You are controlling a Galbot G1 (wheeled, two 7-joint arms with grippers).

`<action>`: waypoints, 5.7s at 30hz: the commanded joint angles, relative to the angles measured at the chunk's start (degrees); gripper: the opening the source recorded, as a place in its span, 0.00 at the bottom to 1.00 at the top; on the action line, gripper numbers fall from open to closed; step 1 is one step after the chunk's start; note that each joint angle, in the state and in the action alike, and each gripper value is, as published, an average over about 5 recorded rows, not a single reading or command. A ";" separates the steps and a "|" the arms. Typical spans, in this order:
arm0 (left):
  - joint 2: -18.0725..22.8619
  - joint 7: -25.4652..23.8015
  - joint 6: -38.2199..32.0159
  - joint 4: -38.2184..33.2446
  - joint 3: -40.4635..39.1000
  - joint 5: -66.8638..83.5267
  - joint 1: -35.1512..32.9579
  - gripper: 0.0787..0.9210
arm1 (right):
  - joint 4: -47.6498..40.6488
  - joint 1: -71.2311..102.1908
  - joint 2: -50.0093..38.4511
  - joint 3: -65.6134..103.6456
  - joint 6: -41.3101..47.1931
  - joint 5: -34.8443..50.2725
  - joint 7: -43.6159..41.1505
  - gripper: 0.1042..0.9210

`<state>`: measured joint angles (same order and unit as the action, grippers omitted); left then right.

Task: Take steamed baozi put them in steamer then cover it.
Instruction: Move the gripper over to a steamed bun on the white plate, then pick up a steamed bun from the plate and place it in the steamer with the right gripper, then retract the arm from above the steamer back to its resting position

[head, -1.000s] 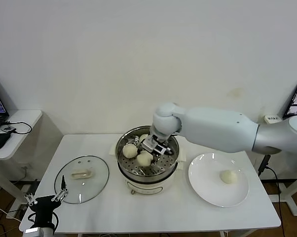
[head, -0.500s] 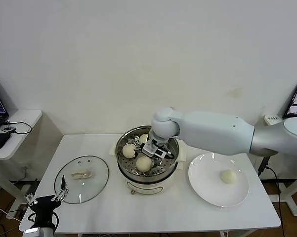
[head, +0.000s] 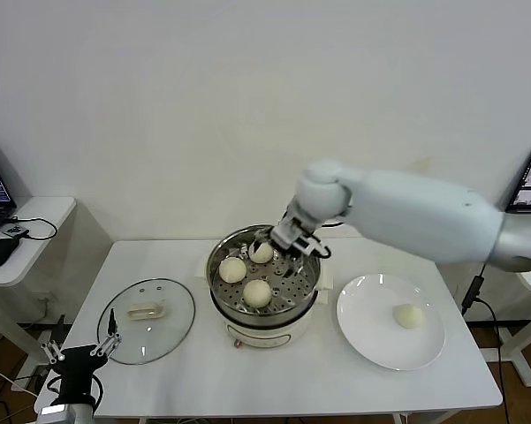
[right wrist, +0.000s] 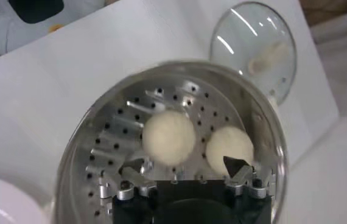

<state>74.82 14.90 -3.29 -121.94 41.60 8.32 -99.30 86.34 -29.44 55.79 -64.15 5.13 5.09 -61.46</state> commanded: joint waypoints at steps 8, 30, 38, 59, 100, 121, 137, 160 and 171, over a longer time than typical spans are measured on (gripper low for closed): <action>-0.49 -0.15 0.00 0.06 -1.03 -0.21 0.29 0.88 | 7.37 7.51 -28.52 8.44 10.50 -2.99 -1.91 0.88; -0.14 -0.15 0.03 0.31 -1.56 -1.73 -0.63 0.88 | -2.67 45.72 -29.09 36.29 3.79 -21.86 -1.89 0.88; 0.09 -0.11 0.03 0.66 -1.21 -1.92 -1.02 0.88 | -7.64 48.98 -25.55 37.90 2.82 -25.85 -1.50 0.88; -0.19 -0.19 0.05 1.51 -1.26 -1.80 -0.32 0.88 | -13.73 48.20 -18.43 37.80 2.57 -28.48 -0.23 0.87; -0.08 -0.08 0.79 1.80 -2.41 -1.46 1.32 0.88 | 5.06 -4.07 -16.70 4.55 17.55 5.89 -0.41 0.61; -0.01 0.04 0.61 1.03 -1.66 -1.13 1.10 0.88 | -0.47 2.00 4.21 -3.63 36.38 23.11 17.52 0.64; -0.30 0.06 0.42 1.14 -1.39 -1.16 1.24 0.88 | -6.73 9.19 4.80 -2.55 36.43 15.11 19.20 0.63; -0.01 0.10 0.48 1.26 -1.46 -1.15 1.54 0.88 | 4.62 7.62 -5.35 7.92 36.42 22.31 21.75 0.88; -0.13 0.10 -0.02 1.65 -1.66 -0.44 1.72 0.88 | 18.67 37.72 -20.47 32.40 22.25 32.58 53.14 0.88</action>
<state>74.80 15.04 -2.87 -120.57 40.03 7.47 -97.53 93.67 -15.74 47.28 -52.47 38.84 30.09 -31.76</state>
